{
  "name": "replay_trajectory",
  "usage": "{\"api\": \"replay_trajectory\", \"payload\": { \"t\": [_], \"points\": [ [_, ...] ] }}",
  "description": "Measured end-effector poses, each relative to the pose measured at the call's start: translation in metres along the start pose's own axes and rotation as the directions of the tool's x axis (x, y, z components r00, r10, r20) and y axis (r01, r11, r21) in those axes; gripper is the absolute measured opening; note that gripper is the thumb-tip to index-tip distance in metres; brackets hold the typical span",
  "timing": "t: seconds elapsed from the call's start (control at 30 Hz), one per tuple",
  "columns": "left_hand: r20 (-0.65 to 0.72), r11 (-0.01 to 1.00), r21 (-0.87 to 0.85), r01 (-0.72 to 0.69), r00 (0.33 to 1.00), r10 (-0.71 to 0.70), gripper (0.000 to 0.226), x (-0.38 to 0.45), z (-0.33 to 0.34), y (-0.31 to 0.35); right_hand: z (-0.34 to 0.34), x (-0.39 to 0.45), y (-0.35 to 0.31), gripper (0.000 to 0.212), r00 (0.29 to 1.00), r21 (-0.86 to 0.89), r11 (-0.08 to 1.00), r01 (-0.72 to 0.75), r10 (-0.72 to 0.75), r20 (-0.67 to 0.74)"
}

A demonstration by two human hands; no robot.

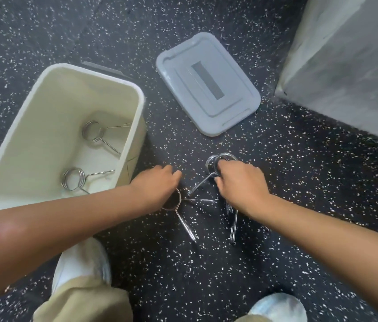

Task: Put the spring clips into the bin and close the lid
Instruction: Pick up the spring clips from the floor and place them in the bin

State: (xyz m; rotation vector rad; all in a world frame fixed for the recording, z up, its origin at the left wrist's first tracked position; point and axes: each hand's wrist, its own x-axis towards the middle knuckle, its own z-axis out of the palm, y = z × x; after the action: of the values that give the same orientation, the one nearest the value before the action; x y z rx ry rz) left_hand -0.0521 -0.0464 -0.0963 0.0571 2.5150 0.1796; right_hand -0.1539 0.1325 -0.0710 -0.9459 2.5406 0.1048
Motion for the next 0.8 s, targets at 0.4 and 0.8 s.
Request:
{"api": "replay_trajectory", "payload": {
  "t": [0.4,0.8],
  "points": [
    [0.089,0.994,-0.096,0.051,0.995,-0.043,0.017,-0.005,-0.003,0.005,0.008,0.0,0.009,0.019,0.996,-0.011,0.996,0.084,-0.084,-0.025],
    [0.122,0.943,-0.333,0.003,0.992,0.04,0.013,-0.057,-0.029,-0.006,-0.011,-0.03,0.035,0.025,0.964,0.859,0.454,-0.238,0.221,0.151]
  ]
}}
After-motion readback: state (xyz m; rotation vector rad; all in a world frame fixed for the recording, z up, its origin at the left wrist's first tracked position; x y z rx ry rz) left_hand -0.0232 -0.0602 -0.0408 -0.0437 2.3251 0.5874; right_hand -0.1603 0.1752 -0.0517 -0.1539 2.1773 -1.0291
